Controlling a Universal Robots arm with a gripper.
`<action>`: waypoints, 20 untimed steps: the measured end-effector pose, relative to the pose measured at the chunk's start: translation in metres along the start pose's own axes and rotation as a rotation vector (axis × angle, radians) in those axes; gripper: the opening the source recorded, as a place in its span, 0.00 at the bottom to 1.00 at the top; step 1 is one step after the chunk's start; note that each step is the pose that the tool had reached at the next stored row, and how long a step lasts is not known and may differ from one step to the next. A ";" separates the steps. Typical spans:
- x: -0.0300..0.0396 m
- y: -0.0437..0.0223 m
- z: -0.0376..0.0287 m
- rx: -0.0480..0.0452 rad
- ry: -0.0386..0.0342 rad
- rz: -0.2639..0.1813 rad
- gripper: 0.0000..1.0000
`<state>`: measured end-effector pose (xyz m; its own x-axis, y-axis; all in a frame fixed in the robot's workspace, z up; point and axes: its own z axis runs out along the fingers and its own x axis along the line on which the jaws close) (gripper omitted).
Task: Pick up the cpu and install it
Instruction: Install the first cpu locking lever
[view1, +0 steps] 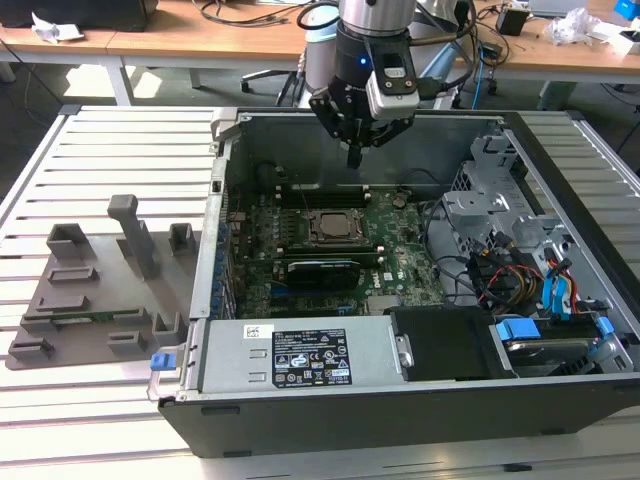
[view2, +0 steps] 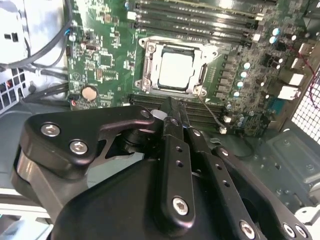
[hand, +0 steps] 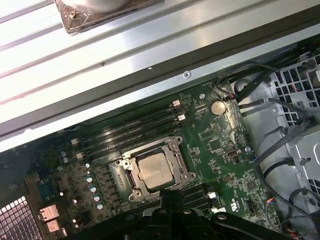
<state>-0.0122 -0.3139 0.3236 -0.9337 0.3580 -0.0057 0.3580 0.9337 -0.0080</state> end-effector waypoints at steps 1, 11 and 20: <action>0.0000 0.0000 0.0000 -0.0001 0.0000 -0.006 0.11; -0.0001 0.0000 0.0000 -0.0007 -0.0009 -0.114 0.11; -0.0001 0.0000 0.0000 -0.0012 -0.0014 -0.189 0.11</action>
<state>-0.0122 -0.3139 0.3236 -0.9843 0.1763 -0.0056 0.1763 0.9843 -0.0079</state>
